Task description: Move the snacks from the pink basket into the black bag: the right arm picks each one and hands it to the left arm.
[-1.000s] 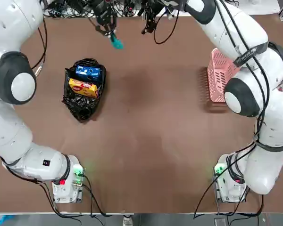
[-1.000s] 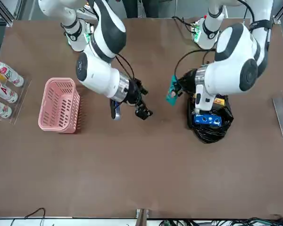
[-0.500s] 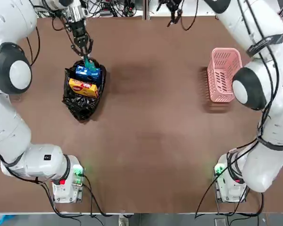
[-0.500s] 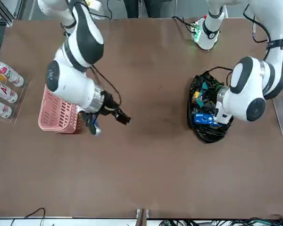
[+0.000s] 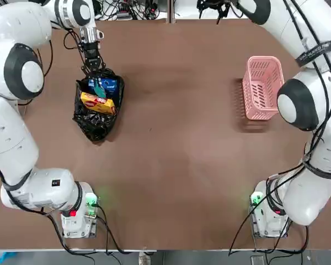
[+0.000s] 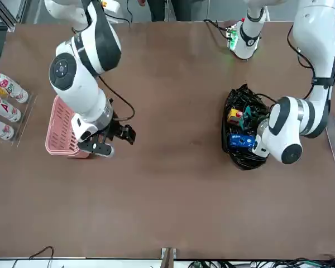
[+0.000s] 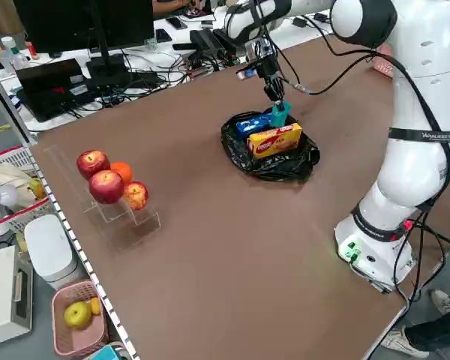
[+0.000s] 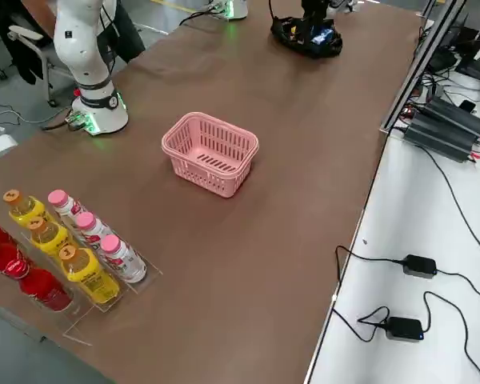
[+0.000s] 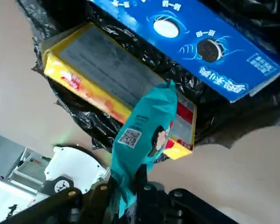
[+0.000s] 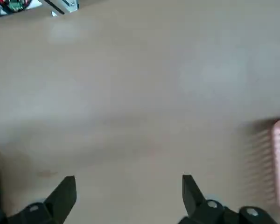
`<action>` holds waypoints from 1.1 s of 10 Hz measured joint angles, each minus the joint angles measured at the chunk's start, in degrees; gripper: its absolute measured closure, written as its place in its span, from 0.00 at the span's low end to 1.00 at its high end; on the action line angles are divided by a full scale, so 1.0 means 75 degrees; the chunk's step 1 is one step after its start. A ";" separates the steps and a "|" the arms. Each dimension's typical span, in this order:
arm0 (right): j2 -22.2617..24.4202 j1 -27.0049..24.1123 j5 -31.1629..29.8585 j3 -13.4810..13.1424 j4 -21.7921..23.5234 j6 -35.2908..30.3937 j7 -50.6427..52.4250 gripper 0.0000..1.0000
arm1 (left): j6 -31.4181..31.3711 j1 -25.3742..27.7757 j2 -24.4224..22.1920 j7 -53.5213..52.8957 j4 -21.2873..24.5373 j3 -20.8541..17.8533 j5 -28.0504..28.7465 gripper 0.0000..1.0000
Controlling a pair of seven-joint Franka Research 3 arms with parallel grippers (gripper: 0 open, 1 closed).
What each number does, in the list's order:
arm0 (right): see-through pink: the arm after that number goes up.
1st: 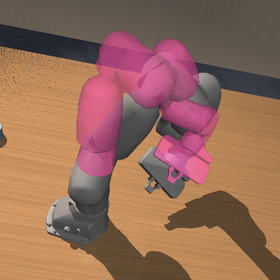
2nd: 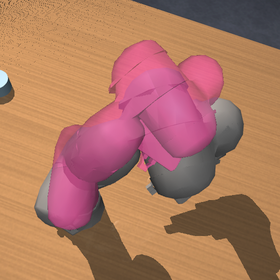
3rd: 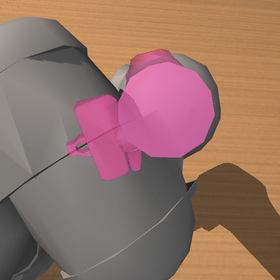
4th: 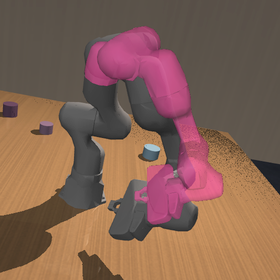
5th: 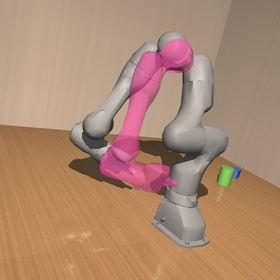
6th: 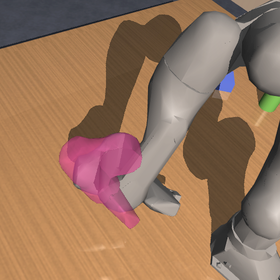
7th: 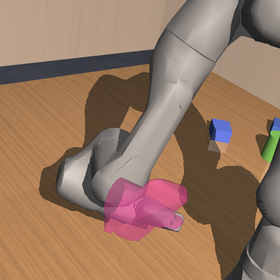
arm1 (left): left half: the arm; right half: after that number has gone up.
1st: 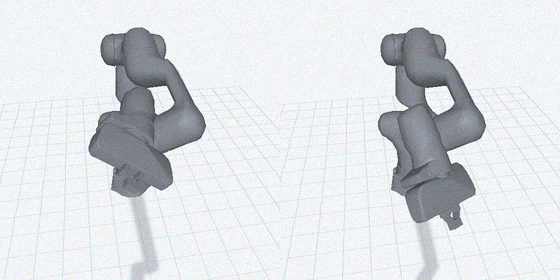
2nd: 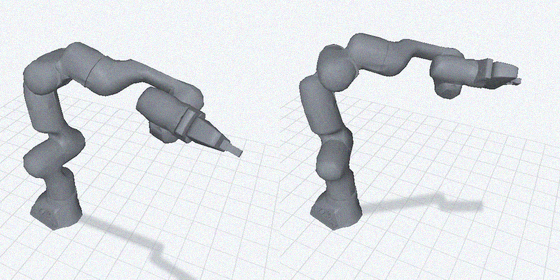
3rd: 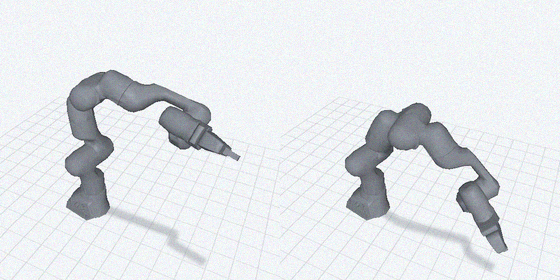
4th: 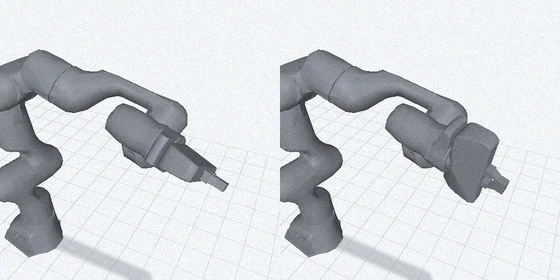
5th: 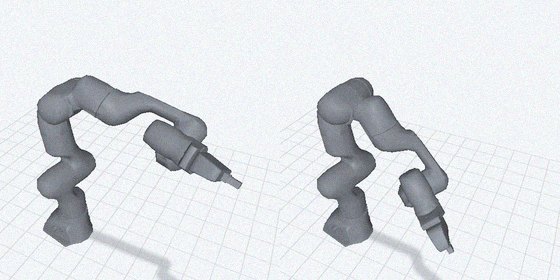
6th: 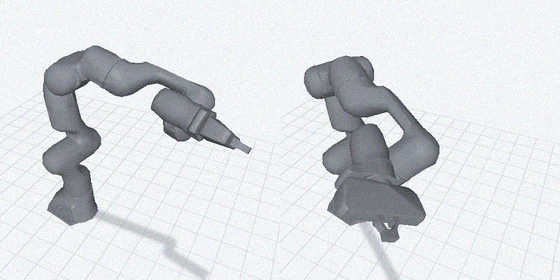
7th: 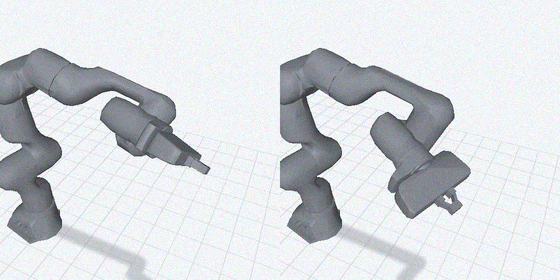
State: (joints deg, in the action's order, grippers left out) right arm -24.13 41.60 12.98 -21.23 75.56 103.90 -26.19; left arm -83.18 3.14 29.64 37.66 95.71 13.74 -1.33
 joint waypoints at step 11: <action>0.2644 -0.2095 -0.1747 -0.0074 0.1544 -0.1599 0.4355 0.00 | 0.0031 0.0978 -0.1513 -0.0473 -0.1201 0.0109 -0.0409 0.00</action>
State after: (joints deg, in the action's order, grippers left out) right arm -4.30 25.89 -0.12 -21.79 87.14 91.91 6.48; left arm -82.94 10.47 18.29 34.11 86.70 14.56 -4.40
